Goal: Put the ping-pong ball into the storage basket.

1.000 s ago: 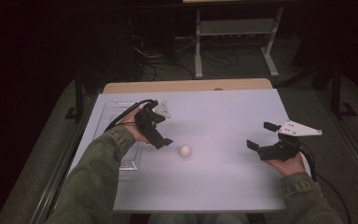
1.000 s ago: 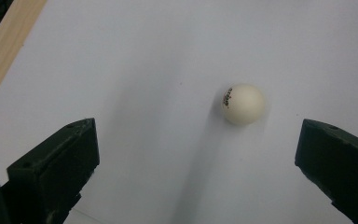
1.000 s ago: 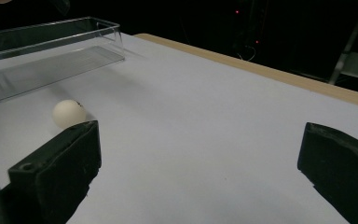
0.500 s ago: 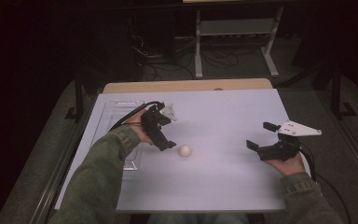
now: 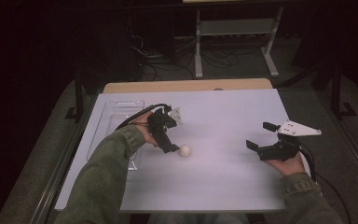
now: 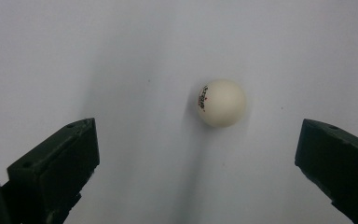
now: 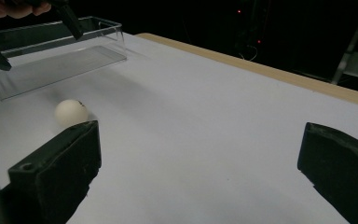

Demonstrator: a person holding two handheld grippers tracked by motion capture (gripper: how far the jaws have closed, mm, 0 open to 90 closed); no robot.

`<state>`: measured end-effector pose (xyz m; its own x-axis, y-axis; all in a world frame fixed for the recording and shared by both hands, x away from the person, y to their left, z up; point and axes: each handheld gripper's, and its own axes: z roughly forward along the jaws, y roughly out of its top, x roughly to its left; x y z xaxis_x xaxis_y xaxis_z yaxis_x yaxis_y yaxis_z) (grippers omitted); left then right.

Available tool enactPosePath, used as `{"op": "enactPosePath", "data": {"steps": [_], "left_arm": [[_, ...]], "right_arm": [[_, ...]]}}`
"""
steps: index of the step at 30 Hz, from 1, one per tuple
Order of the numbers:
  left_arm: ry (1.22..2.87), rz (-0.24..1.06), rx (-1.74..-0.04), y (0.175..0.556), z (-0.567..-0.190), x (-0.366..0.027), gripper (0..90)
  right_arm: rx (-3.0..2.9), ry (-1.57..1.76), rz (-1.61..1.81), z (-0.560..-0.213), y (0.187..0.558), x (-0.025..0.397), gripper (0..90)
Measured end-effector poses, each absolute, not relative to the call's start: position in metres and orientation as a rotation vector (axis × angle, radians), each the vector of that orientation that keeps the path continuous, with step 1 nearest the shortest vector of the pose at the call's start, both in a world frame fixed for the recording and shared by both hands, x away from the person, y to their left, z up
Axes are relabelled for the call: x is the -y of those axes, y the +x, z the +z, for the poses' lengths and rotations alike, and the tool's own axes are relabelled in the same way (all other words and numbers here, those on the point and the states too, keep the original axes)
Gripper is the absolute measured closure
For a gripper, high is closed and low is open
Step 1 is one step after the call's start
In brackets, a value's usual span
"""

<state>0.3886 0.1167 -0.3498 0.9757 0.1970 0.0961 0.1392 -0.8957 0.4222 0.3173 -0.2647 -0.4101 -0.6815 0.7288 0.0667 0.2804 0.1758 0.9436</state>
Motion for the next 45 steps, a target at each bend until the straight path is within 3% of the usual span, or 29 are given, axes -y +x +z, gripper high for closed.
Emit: {"op": "enactPosePath", "data": {"steps": [45], "left_arm": [[2.779, 0.095, -0.149, 0.397, -0.39, -0.086, 0.0]], "right_arm": [[-2.077, 0.949, 1.509, -0.411, 0.317, 0.263, 0.0]]}}
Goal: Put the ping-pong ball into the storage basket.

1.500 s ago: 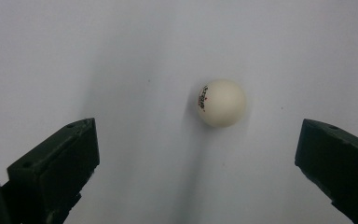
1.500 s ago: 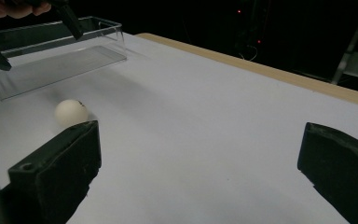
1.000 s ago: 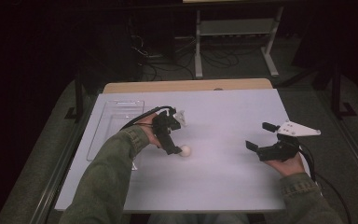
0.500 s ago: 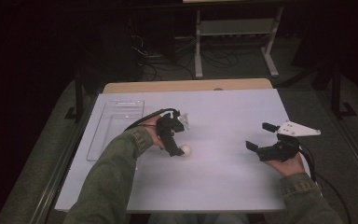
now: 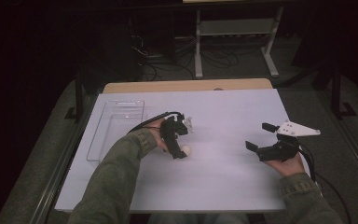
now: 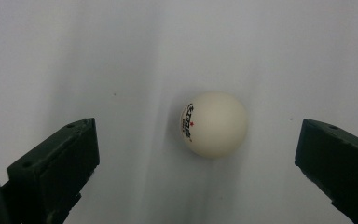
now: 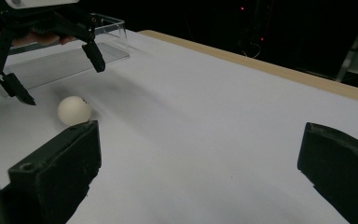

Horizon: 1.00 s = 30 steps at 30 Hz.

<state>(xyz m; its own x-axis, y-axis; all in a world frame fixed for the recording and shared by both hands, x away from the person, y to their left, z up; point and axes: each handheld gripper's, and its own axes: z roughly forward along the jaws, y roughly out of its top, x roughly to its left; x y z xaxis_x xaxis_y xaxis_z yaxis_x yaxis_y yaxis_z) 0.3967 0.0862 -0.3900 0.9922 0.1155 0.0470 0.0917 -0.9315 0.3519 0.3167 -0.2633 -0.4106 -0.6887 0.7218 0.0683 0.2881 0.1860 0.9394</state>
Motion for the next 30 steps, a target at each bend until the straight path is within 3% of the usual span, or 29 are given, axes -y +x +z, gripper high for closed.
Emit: {"op": "enactPosePath", "data": {"steps": [30], "left_arm": [[2.812, 0.036, -0.136, 0.396, -0.409, -0.077, 0.6]], "right_arm": [[-2.075, 0.943, 1.513, -0.41, 0.317, 0.263, 0.0]]}}
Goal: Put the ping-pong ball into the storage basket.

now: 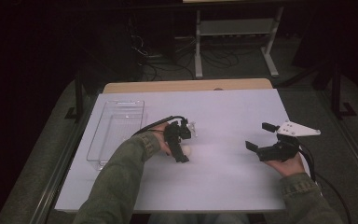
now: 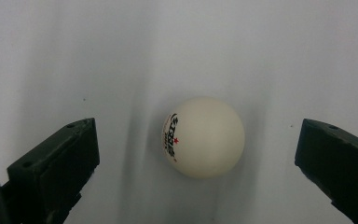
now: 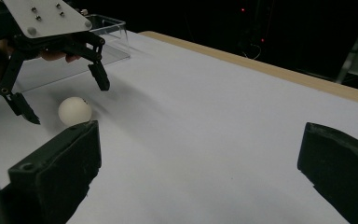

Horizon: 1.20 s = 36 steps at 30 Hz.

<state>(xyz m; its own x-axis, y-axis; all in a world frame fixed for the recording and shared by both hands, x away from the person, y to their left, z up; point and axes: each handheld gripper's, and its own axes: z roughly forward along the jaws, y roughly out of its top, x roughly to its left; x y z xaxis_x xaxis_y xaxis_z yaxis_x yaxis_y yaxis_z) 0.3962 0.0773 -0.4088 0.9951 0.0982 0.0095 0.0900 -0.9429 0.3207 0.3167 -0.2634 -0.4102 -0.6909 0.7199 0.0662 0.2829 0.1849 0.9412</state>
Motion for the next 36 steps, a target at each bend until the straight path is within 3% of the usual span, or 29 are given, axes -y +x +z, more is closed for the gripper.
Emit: {"op": "enactPosePath", "data": {"steps": [2, 7, 13, 22, 32, 36], "left_arm": [[2.81, 0.034, -0.126, 0.395, -0.4081, -0.077, 5.8], [2.807, 0.036, -0.133, 0.3956, -0.4075, -0.0781, 8.2], [2.803, -0.016, -0.125, 0.3966, -0.4072, -0.0794, 24.6], [2.813, -0.002, -0.125, 0.3965, -0.4084, -0.0795, 33.0], [2.823, 0.001, -0.11, 0.397, -0.4088, -0.08, 49.9], [2.818, -0.014, -0.106, 0.3978, -0.409, -0.0803, 50.9]], "right_arm": [[-2.074, 0.941, 1.515, -0.4102, 0.3167, 0.2634, 0.0], [-2.075, 0.941, 1.516, -0.4101, 0.3165, 0.2633, 0.0], [-2.075, 0.942, 1.516, -0.4101, 0.3165, 0.2632, 0.0], [-2.075, 0.94, 1.517, -0.4101, 0.3165, 0.2631, 0.0], [-2.08, 0.942, 1.512, -0.4104, 0.3167, 0.2624, 0.0], [-2.087, 0.94, 1.506, -0.4109, 0.3167, 0.2618, 0.0]]}}
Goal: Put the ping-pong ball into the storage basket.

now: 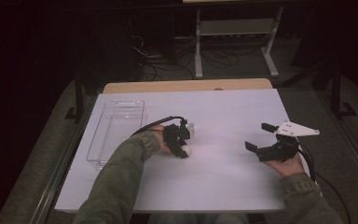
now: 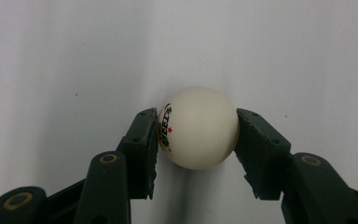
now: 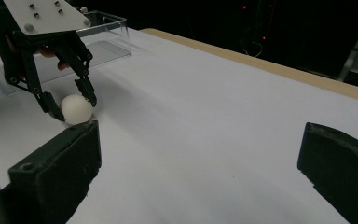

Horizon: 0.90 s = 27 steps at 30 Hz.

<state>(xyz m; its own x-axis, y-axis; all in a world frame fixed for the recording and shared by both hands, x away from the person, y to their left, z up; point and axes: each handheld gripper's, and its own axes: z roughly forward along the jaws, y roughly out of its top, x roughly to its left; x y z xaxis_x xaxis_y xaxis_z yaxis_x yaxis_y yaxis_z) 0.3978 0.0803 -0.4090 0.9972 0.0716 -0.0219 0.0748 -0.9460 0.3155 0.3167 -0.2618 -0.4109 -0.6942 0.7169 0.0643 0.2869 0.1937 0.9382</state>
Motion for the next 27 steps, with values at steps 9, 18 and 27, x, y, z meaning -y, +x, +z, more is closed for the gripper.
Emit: {"op": "enactPosePath", "data": {"steps": [9, 18, 27], "left_arm": [[2.832, -0.009, -0.099, 0.396, -0.408, -0.08, 50.9], [2.833, 0.009, -0.085, 0.395, -0.397, -0.078, 50.9], [2.844, 0.024, -0.075, 0.395, -0.386, -0.073, 50.9]], "right_arm": [[-2.084, 0.935, 1.507, -0.41, 0.316, 0.262, 0.0], [-2.085, 0.935, 1.51, -0.41, 0.316, 0.262, 0.0], [-2.081, 0.933, 1.511, -0.409, 0.315, 0.262, 0.0]]}}
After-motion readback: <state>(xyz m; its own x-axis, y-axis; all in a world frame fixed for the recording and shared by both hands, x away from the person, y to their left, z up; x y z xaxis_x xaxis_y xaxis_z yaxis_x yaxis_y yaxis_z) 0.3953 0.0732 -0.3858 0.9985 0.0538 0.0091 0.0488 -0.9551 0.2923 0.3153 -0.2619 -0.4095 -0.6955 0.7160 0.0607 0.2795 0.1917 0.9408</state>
